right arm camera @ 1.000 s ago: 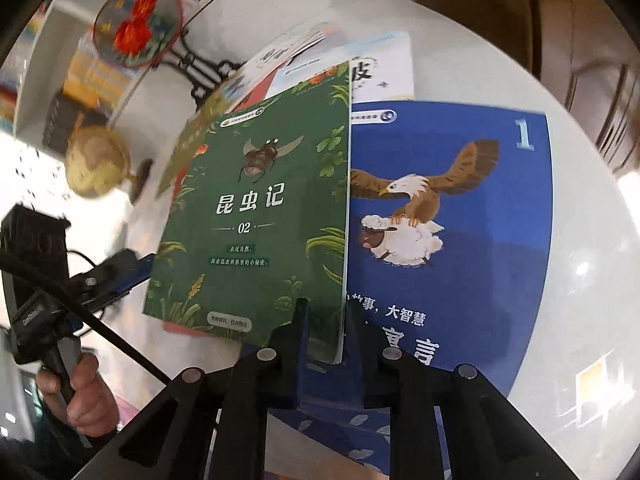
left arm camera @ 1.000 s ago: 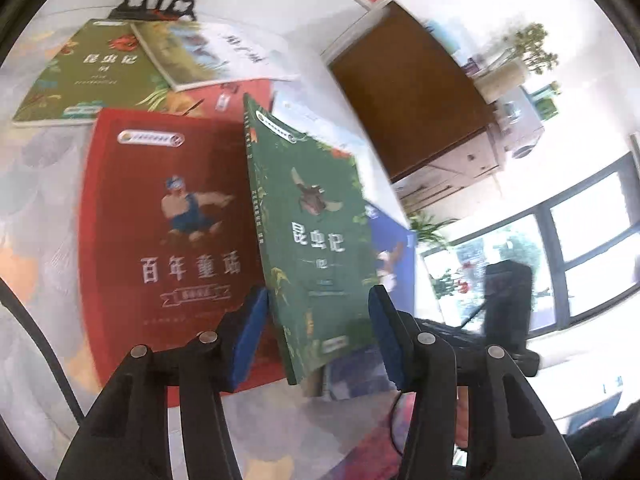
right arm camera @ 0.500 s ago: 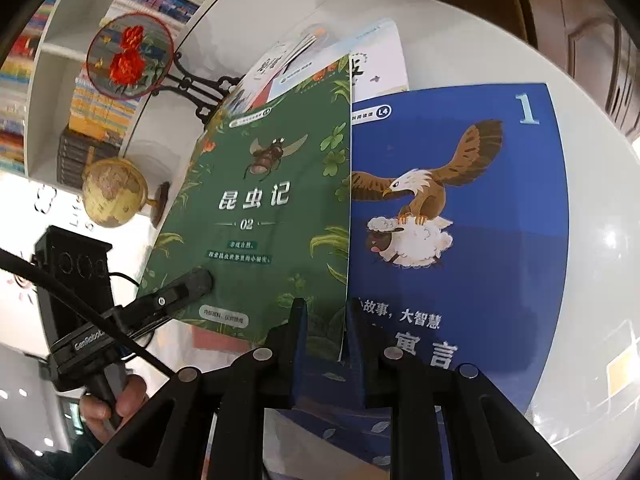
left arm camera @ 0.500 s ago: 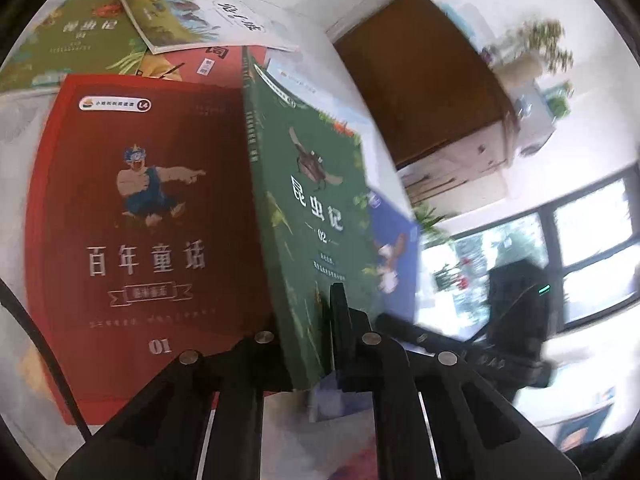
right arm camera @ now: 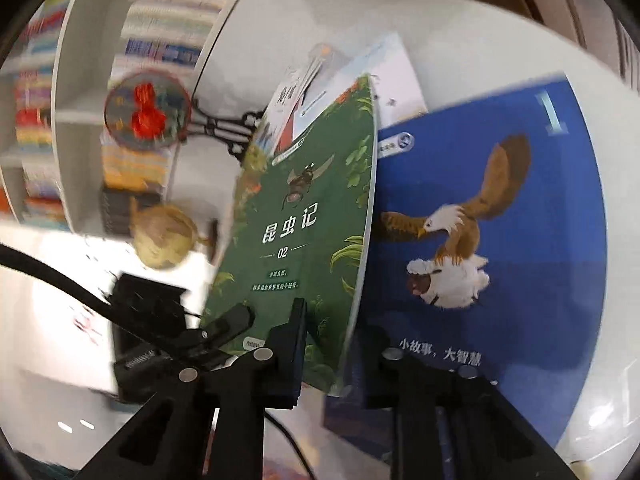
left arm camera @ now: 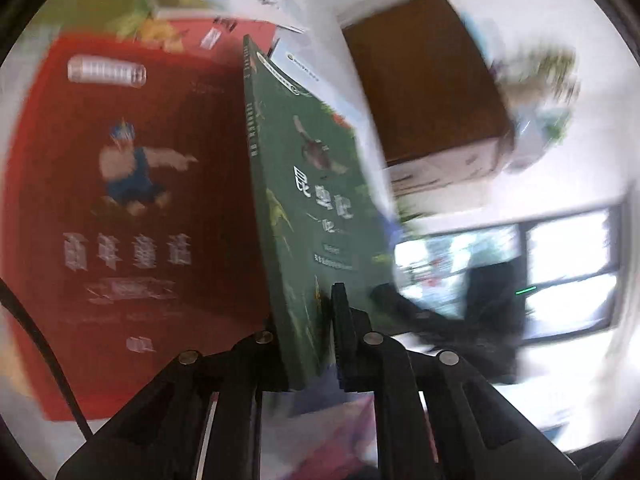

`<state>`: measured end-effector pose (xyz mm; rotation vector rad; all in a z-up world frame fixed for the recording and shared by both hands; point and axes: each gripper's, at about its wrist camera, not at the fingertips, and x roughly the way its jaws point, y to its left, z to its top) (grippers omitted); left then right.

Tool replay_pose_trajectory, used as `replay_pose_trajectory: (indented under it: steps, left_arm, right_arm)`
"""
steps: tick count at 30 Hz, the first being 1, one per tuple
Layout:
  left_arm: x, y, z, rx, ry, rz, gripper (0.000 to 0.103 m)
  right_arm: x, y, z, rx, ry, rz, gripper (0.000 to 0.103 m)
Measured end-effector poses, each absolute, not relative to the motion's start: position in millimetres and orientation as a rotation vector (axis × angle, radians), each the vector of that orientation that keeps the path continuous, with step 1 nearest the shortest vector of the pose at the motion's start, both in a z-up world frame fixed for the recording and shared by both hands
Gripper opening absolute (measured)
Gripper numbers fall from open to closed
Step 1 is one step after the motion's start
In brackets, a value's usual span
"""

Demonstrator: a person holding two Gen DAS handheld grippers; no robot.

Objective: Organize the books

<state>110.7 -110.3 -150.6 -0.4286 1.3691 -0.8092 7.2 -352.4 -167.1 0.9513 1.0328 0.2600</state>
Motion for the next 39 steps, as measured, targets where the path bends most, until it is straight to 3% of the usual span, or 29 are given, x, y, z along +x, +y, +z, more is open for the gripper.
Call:
replay_pose_trajectory:
  steps: [6,14,21,30,39]
  left_arm:
    - [78,-137,-117,-0.015,1.217,-0.759,0.013]
    - [63,-98,-85,-0.032,1.123,-0.701,0.014]
    - [61,-8,-54,-0.135,1.035,-0.586,0.014]
    - [69,156,-35,-0.238,0.948,-0.331,0.014]
    - [76,299,-55,-0.322,0.924,-0.172,0.014]
  right_arm:
    - [19,-300,-126,0.44,1.052,0.242,0.014]
    - [21,-270,-100,0.239,1.032,0.351,0.015]
    - [35,-197,-70,0.08,0.98,0.486,0.016]
    - [67,-34,-53,-0.019,0.93,0.697,0.018]
    - [103,122,-72,-0.048,0.965,0.834,0.019]
